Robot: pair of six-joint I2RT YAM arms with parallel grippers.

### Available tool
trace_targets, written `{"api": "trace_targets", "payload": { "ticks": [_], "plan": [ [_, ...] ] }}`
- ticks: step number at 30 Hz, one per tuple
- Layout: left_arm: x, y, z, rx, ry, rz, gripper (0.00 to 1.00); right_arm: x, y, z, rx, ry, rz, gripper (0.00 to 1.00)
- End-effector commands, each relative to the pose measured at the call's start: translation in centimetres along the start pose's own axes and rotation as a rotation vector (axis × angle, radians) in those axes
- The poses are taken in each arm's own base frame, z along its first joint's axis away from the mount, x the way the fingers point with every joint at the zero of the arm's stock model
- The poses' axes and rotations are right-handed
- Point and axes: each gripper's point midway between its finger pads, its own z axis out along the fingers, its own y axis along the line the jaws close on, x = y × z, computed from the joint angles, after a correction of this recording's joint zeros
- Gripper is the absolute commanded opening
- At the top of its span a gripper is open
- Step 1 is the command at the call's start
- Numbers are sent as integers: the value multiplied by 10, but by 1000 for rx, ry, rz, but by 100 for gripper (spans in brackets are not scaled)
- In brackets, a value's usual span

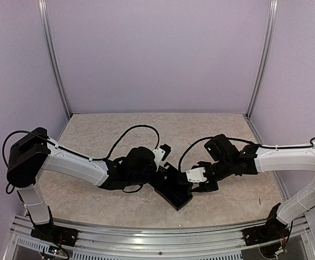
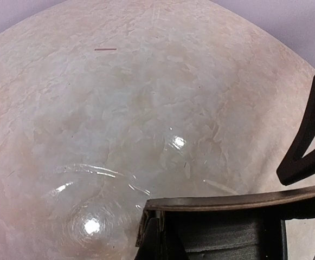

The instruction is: Fold the paper box

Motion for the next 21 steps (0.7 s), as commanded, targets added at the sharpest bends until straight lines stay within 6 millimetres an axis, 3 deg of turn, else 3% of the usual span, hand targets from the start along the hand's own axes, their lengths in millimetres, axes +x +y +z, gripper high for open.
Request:
{"api": "trace_targets", "payload": {
  "ticks": [1, 21],
  "plan": [
    [34, 1, -18, -44, 42, 89, 0, -2, 10, 0, 32, 42, -84, 50],
    [91, -2, -45, -161, 55, 257, 0, -24, 51, 22, 7, 131, -321, 50]
  ]
}}
